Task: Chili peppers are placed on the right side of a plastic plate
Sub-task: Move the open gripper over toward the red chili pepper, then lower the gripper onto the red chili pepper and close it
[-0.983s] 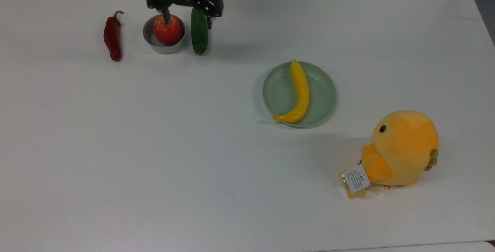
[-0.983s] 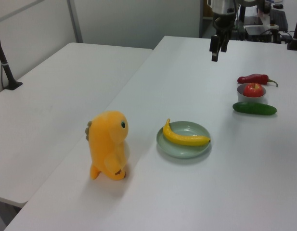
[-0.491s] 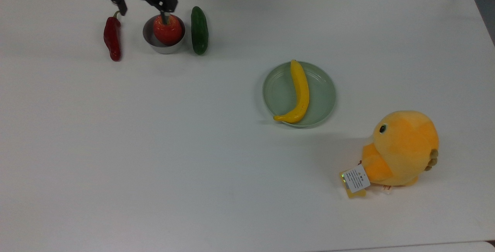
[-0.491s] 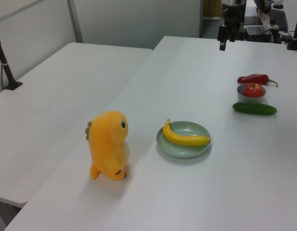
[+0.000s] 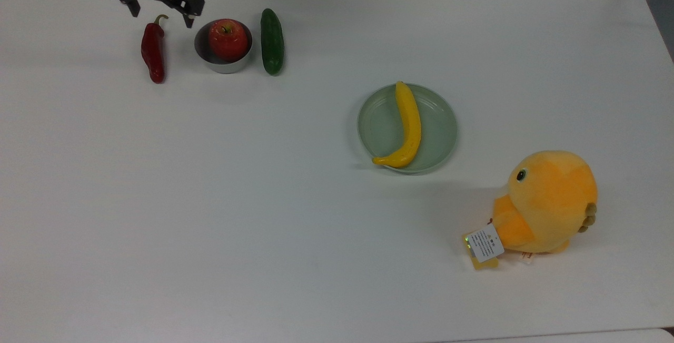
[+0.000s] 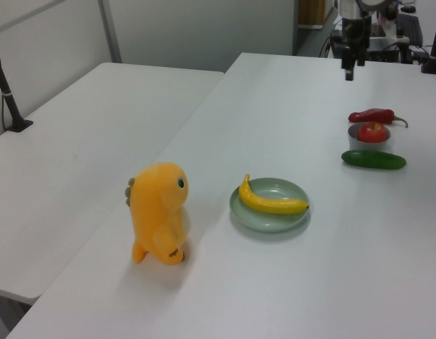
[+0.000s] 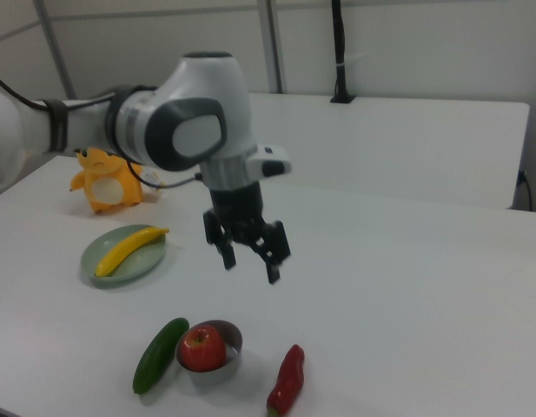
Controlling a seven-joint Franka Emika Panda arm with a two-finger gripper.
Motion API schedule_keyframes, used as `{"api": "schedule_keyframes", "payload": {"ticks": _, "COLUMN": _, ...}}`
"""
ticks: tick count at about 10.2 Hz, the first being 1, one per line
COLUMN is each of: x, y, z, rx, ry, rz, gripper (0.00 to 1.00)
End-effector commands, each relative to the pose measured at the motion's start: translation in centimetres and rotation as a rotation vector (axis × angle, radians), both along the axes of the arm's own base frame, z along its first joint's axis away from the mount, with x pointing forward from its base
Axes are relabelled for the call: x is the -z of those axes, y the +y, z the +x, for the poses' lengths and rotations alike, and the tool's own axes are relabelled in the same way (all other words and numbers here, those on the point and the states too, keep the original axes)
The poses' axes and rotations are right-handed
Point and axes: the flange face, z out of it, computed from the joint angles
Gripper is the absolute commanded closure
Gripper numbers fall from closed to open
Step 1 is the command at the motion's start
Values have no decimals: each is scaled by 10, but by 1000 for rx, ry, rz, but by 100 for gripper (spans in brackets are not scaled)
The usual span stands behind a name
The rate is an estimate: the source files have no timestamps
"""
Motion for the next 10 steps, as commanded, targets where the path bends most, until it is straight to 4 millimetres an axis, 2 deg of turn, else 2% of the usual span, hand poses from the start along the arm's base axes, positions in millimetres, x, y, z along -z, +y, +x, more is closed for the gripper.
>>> {"api": "schedule_keyframes", "payload": {"ticks": 1, "x": 28, "y": -43, "z": -16, "rx": -113, "ry": 87, "rz": 7, "gripper": 0}}
{"api": "schedule_keyframes", "payload": {"ticks": 2, "x": 38, "y": -57, "z": -17, "rx": -140, "ry": 96, "rz": 2, "gripper": 0}}
{"api": "schedule_keyframes", "payload": {"ticks": 3, "x": 61, "y": -72, "z": -16, "rx": -189, "ry": 105, "rz": -30, "gripper": 0}}
{"api": "schedule_keyframes", "payload": {"ticks": 4, "x": 88, "y": -97, "z": -17, "rx": -188, "ry": 97, "rz": -64, "gripper": 0}}
{"api": "schedule_keyframes", "payload": {"ticks": 6, "x": 112, "y": -100, "z": -18, "rx": -200, "ry": 116, "rz": -68, "gripper": 0}}
{"api": "schedule_keyframes", "payload": {"ticks": 7, "x": 136, "y": -104, "z": -17, "rx": -224, "ry": 163, "rz": -82, "gripper": 0}}
{"api": "schedule_keyframes", "payload": {"ticks": 10, "x": 147, "y": -101, "z": -19, "rx": -239, "ry": 158, "rz": -88, "gripper": 0}}
